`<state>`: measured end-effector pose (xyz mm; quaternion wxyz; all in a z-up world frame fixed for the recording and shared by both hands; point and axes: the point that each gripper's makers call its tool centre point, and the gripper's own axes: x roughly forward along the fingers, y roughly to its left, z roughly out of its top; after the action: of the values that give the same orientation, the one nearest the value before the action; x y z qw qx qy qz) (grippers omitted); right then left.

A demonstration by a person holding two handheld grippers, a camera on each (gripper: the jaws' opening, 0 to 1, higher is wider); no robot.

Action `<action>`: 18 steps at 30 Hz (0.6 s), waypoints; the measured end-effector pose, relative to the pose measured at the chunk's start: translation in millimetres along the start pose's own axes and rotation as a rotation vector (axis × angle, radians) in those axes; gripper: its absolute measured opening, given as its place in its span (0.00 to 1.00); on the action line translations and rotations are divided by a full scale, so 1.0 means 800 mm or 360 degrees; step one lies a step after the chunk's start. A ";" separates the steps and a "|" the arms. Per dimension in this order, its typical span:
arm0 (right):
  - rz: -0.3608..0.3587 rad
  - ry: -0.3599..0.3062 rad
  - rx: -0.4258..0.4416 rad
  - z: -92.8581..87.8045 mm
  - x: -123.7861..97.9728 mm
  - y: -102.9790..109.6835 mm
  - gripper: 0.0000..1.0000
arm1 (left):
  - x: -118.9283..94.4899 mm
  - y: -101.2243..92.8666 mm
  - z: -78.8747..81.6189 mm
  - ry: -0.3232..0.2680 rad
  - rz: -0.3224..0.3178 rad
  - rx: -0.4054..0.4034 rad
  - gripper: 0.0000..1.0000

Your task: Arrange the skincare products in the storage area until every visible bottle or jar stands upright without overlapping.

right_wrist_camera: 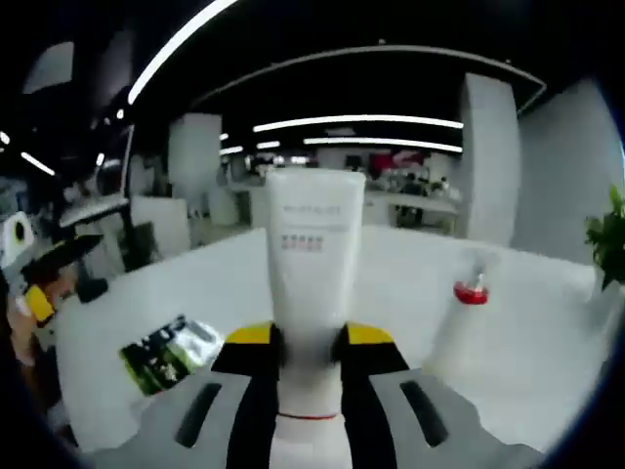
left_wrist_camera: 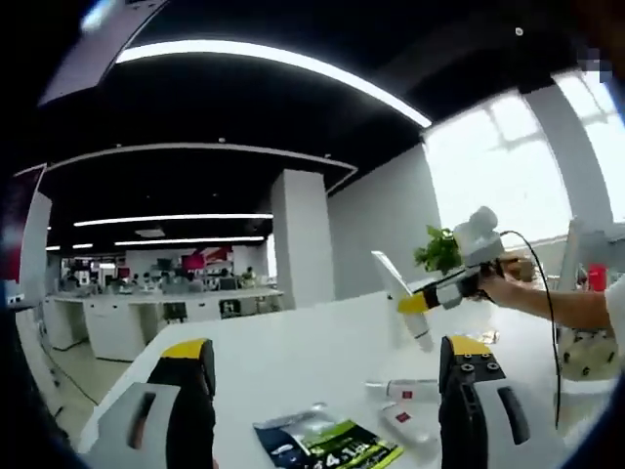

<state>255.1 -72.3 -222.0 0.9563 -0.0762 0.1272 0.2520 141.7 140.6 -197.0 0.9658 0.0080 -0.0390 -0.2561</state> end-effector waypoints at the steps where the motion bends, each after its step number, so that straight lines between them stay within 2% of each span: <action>1: -0.0008 -0.0077 0.0010 0.010 0.002 0.003 0.20 | 0.009 -0.001 0.005 -0.0038 -0.0008 -0.0004 0.96; 3: 0.0009 -0.0101 0.0086 0.014 0.003 0.007 0.20 | 0.024 -0.002 0.012 -0.0080 -0.0032 0.0076 0.94; 4: 0.0038 -0.0270 0.0166 0.029 0.006 0.015 0.20 | 0.061 -0.003 0.009 -0.0080 -0.0008 0.0165 0.94; 6: -0.0015 -0.0352 0.0134 0.040 0.011 0.013 0.20 | 0.087 -0.020 0.008 -0.0047 -0.0114 0.0097 0.97; 8: -0.0037 -0.0413 0.0118 0.049 0.013 0.011 0.20 | 0.102 -0.027 0.009 -0.0035 -0.0149 0.0098 0.99; 9: -0.0041 -0.0486 0.0151 0.058 0.012 0.012 0.20 | 0.108 -0.032 0.004 -0.0001 -0.0176 0.0110 0.99; 10: -0.0039 -0.0517 0.0173 0.062 0.011 0.013 0.20 | 0.118 -0.033 -0.003 0.0058 -0.0171 0.0173 0.99; 11: -0.0044 -0.0526 0.0174 0.064 0.012 0.013 0.20 | 0.124 -0.035 -0.007 0.0077 -0.0158 0.0211 0.99; 13: -0.0070 -0.0570 0.0180 0.069 0.014 0.014 0.20 | 0.140 -0.042 -0.014 0.0060 -0.0159 0.0273 0.99; 16: -0.0092 -0.0591 0.0153 0.073 0.017 0.018 0.20 | 0.156 -0.048 -0.029 0.0101 -0.0179 0.0261 0.99; 17: -0.0100 -0.0619 0.0155 0.074 0.017 0.020 0.20 | 0.164 -0.053 -0.034 0.0099 -0.0214 0.0214 0.98; 18: -0.0062 -0.0643 0.0173 0.075 0.019 0.026 0.20 | 0.169 -0.061 -0.038 0.0099 -0.0271 0.0168 0.96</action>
<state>269.7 -34.8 -170.4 0.9698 0.0252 -0.0552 0.2362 236.9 30.9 -219.4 0.9396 0.0701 -0.0215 -0.3343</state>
